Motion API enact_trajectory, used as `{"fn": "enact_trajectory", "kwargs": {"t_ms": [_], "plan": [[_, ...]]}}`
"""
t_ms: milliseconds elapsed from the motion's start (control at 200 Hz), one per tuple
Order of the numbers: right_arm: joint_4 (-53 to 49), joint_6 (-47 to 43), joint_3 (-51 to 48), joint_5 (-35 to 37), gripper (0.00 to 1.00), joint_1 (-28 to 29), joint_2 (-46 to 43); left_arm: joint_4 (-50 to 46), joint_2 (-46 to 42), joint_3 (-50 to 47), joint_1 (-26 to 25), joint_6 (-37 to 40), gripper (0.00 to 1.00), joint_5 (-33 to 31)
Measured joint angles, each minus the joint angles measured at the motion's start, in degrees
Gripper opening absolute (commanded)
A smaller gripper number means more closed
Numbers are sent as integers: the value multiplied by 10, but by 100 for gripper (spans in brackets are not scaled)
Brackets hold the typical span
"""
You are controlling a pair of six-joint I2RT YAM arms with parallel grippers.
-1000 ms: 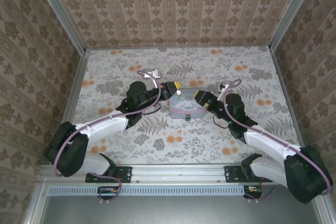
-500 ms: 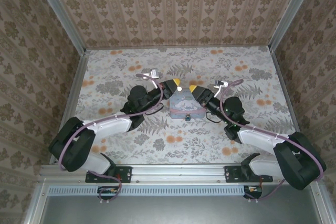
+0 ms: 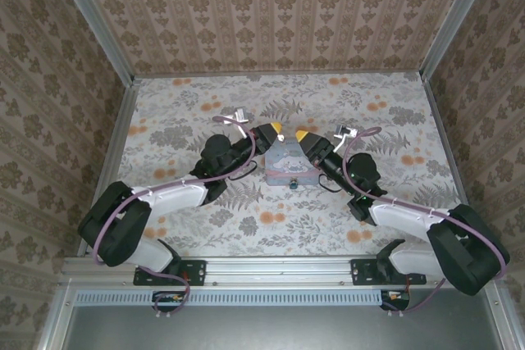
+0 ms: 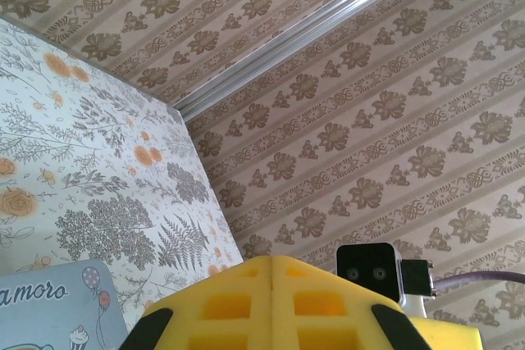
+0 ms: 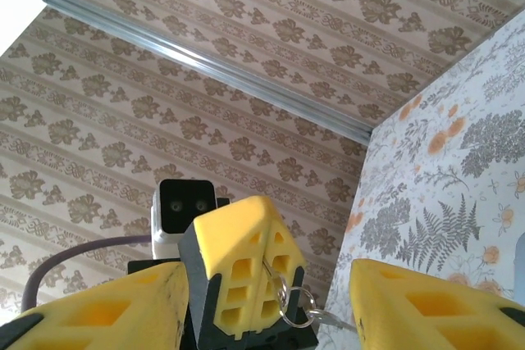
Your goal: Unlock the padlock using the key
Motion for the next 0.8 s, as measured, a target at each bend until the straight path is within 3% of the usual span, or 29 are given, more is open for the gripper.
{"fn": "enact_trajectory", "kwargs": {"t_ms": [800], "plan": [[89, 31, 49, 19, 47, 57, 150, 21, -7, -35, 0, -15, 0, -42]]}}
